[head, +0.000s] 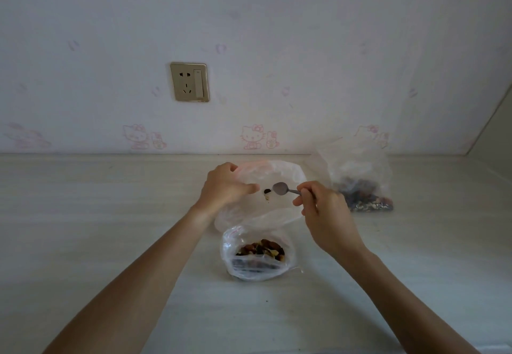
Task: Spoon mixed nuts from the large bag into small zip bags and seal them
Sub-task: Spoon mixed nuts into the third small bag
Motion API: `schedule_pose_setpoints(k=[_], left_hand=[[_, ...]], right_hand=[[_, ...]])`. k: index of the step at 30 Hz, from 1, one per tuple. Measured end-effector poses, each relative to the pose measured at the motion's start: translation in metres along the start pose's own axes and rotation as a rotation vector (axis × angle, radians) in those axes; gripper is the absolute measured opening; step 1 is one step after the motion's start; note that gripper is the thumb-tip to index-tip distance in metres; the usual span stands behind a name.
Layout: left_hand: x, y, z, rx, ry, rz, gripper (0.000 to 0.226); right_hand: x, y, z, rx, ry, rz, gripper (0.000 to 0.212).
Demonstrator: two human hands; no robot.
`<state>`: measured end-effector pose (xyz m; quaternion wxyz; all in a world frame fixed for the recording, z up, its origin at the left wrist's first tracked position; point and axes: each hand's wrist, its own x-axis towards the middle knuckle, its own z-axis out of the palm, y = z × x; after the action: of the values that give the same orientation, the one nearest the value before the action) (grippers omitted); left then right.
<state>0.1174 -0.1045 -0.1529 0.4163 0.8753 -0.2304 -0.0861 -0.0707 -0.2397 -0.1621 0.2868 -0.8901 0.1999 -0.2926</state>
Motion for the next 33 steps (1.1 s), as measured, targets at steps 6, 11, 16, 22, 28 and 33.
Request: schedule_pose_setpoints(k=[6, 11, 16, 22, 28, 33], left_hand=[[0.005, -0.008, 0.016, -0.034, 0.077, -0.042, 0.055], [0.003, -0.013, 0.022, 0.065, 0.138, 0.043, 0.041], [0.001, -0.007, 0.024, 0.035, 0.117, 0.17, 0.017], [0.01, 0.001, 0.023, -0.154, -0.021, 0.014, 0.014], [0.006, 0.003, 0.027, -0.109, -0.028, -0.063, 0.021], [0.004, 0.005, 0.029, -0.017, -0.038, -0.027, 0.018]], right_hand=[[0.003, -0.003, 0.008, -0.126, 0.08, -0.02, 0.023], [0.005, -0.004, 0.014, -0.218, 0.082, -0.015, 0.024], [0.008, -0.002, 0.019, -0.178, 0.047, 0.034, 0.028], [0.008, 0.004, 0.026, 0.069, 0.063, 0.089, 0.026], [0.014, 0.016, 0.028, 0.208, -0.043, 0.18, 0.028], [0.02, 0.016, 0.021, 0.522, -0.105, 0.433, 0.026]])
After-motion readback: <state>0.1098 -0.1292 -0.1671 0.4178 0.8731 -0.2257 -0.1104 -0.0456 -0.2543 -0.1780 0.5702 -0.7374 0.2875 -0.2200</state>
